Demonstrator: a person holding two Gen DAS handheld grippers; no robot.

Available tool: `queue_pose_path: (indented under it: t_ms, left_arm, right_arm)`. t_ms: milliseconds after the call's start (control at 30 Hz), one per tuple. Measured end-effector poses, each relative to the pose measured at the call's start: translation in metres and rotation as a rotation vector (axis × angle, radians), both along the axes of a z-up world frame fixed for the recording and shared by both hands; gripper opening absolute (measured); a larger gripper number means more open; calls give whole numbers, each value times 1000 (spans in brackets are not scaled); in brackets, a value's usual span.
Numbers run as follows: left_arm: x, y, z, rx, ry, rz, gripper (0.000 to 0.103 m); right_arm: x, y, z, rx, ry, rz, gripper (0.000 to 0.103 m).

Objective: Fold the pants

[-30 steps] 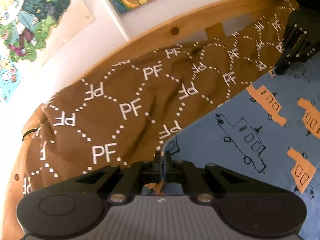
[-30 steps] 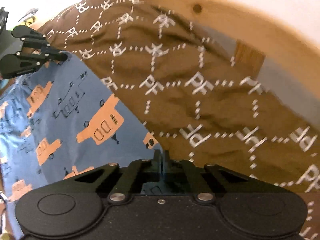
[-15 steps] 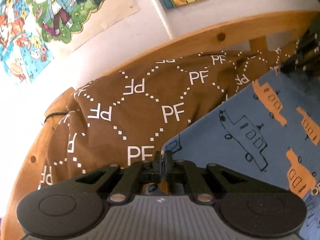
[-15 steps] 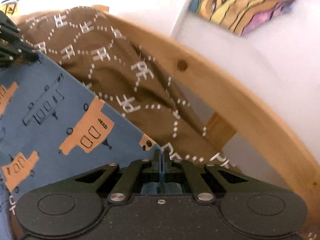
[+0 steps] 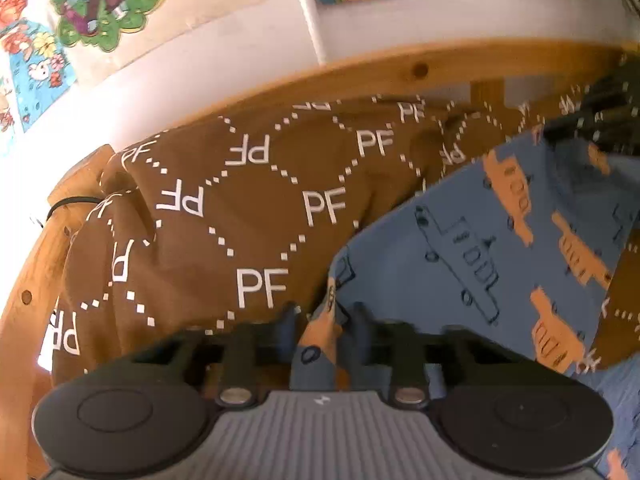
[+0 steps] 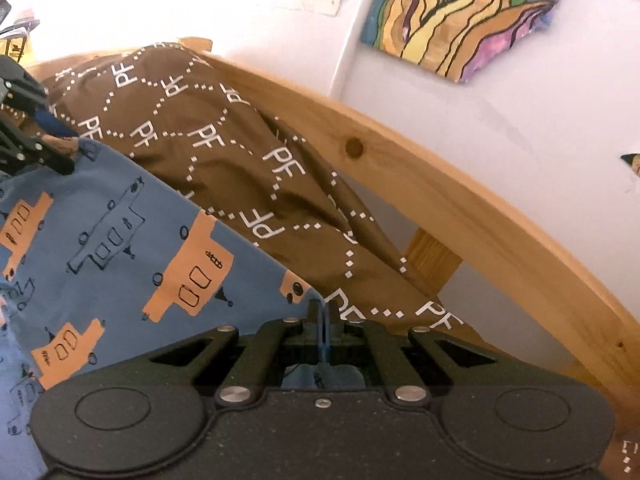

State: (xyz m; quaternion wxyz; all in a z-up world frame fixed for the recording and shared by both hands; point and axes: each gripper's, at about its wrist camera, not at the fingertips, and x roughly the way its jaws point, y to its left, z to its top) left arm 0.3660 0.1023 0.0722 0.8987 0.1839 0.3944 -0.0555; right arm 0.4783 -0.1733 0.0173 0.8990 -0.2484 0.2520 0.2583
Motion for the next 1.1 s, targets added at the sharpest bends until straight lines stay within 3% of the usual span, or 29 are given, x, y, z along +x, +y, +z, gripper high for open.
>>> queue_pose_path:
  t_ms: [100,333,700,900,1100]
  left_arm:
    - [-5,-3,5,4,-12,3,4]
    - [-39,-6,20,16,-133,-32,3]
    - [-133,-6,41,-12,-300,-205,3]
    - [-184,-23,32,89,-343,-275,3]
    - [-230,-42,-5,229,-291,-386,3]
  right_arm:
    - [-10,-1,5,5,-12,1,0]
    - [-56,-20,18,50,-40,1,0]
    - [-183,-47,23,96,-95,72,0]
    - [-243,-55,10,80,-101,115,0]
    - [-289,-60,-20,59,-54,138,0]
